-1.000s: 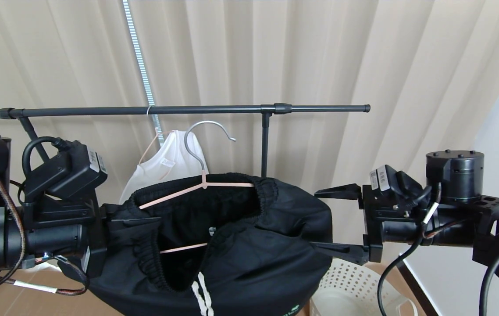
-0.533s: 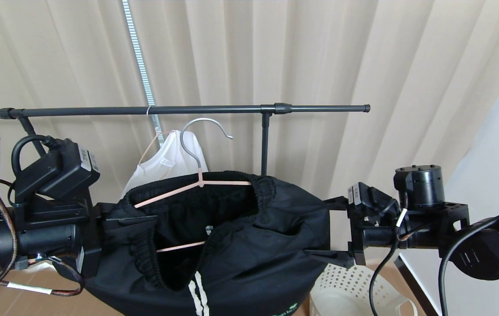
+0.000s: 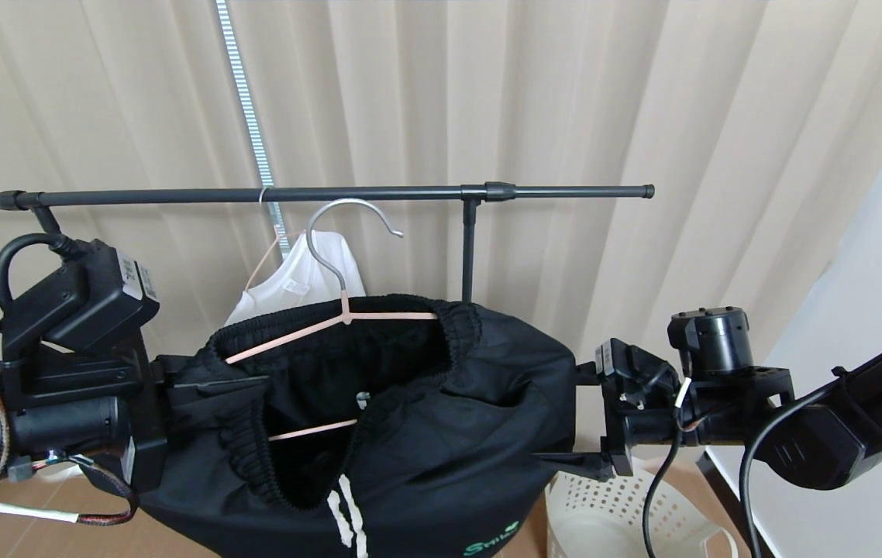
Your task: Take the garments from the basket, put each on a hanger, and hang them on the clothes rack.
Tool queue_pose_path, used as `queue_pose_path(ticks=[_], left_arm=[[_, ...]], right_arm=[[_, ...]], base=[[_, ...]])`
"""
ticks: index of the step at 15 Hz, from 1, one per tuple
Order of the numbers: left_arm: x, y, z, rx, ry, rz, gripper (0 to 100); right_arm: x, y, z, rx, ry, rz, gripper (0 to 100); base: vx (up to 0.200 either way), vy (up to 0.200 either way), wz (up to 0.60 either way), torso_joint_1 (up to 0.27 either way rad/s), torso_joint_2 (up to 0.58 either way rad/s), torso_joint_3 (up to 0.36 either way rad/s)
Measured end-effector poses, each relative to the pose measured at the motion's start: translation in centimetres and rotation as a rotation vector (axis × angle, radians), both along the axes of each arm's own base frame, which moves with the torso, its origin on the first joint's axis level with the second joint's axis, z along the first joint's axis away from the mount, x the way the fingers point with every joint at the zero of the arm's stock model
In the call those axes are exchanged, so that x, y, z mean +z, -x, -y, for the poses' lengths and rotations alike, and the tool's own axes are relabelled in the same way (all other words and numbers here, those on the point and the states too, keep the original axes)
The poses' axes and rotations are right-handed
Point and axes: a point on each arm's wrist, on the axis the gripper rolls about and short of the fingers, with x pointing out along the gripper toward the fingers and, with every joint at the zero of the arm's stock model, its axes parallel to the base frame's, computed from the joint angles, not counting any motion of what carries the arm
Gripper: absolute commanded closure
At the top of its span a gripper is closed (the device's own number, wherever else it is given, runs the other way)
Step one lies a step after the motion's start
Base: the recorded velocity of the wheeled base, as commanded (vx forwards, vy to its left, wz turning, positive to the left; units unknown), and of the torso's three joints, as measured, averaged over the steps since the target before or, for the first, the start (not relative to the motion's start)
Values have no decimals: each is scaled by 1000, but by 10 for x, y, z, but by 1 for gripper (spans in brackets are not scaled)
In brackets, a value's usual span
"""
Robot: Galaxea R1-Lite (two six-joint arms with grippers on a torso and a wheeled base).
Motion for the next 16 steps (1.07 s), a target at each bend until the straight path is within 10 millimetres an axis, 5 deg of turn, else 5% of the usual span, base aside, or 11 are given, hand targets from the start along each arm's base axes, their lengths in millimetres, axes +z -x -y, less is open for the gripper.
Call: queue_pose_path(ticks=[11, 12, 16], left_arm=[[-1, 1, 0, -2, 1, -1, 100], [-1, 1, 0, -1, 0, -4, 100], [-2, 1, 0, 1, 1, -9, 100]], right_arm=[[-8, -3, -3, 12, 15, -2, 0], [-9, -4, -3, 12, 16, -5, 100], [-9, -4, -3, 9, 16, -5, 100]], base=[[0, 0, 0, 0, 0, 0], [0, 0, 0, 0, 0, 0], [0, 0, 0, 0, 0, 0]])
